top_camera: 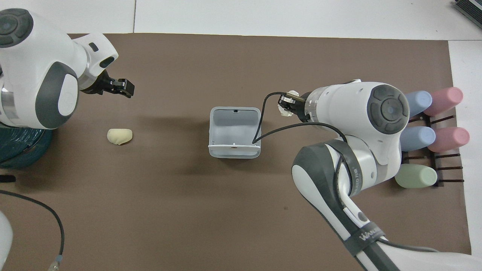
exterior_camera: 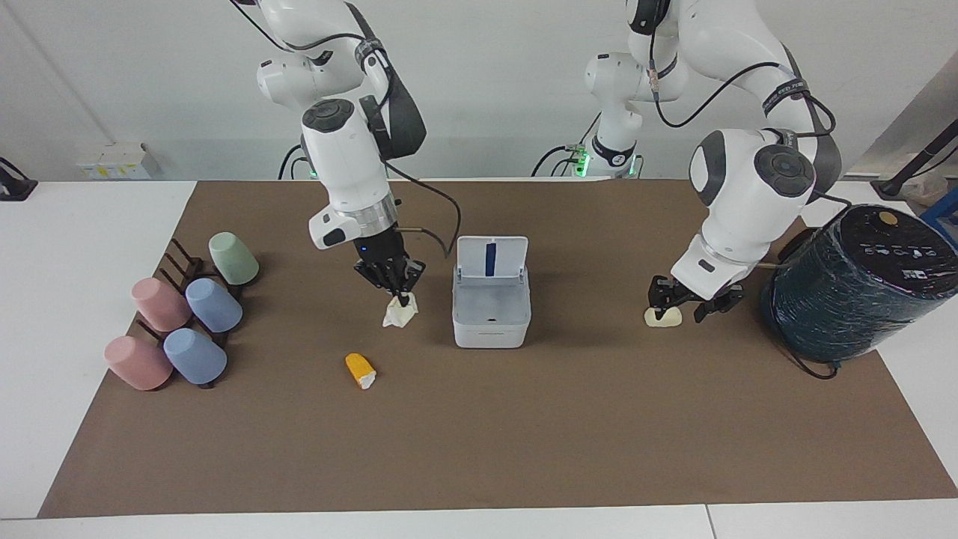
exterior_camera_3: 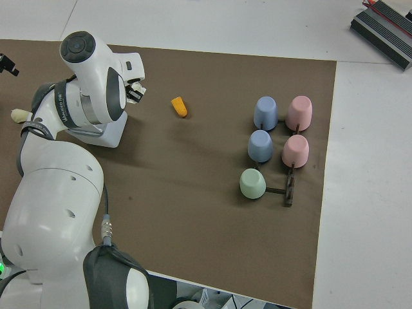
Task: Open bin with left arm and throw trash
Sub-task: 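Drop the paper into the bin while the left gripper grasps the cream piece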
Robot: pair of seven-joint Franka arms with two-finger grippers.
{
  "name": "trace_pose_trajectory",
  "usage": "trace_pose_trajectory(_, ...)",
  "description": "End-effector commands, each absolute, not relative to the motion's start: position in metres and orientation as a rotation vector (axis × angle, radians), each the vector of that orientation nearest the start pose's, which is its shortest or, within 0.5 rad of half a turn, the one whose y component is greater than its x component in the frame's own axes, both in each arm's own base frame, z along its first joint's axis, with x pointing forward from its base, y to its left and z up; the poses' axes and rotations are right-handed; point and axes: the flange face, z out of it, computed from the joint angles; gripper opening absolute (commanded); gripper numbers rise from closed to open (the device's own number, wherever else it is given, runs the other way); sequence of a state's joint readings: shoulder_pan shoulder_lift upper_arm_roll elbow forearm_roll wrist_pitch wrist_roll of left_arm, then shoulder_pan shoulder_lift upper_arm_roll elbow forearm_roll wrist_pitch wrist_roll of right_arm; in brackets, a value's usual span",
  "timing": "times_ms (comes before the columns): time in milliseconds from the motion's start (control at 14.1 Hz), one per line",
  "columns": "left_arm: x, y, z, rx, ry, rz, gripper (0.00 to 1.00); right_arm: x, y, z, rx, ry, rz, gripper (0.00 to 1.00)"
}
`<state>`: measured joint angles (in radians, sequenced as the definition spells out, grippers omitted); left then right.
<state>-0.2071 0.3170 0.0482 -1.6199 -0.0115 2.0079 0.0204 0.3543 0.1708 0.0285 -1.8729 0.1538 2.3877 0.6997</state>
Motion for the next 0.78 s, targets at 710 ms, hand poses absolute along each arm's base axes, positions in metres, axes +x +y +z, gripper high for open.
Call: trace_pose_trajectory(710,0.571,-0.063,0.316,-3.115,0.268,-0.083,1.0,0.564,0.329,0.439,-2.652,0.656,-0.332,0.0)
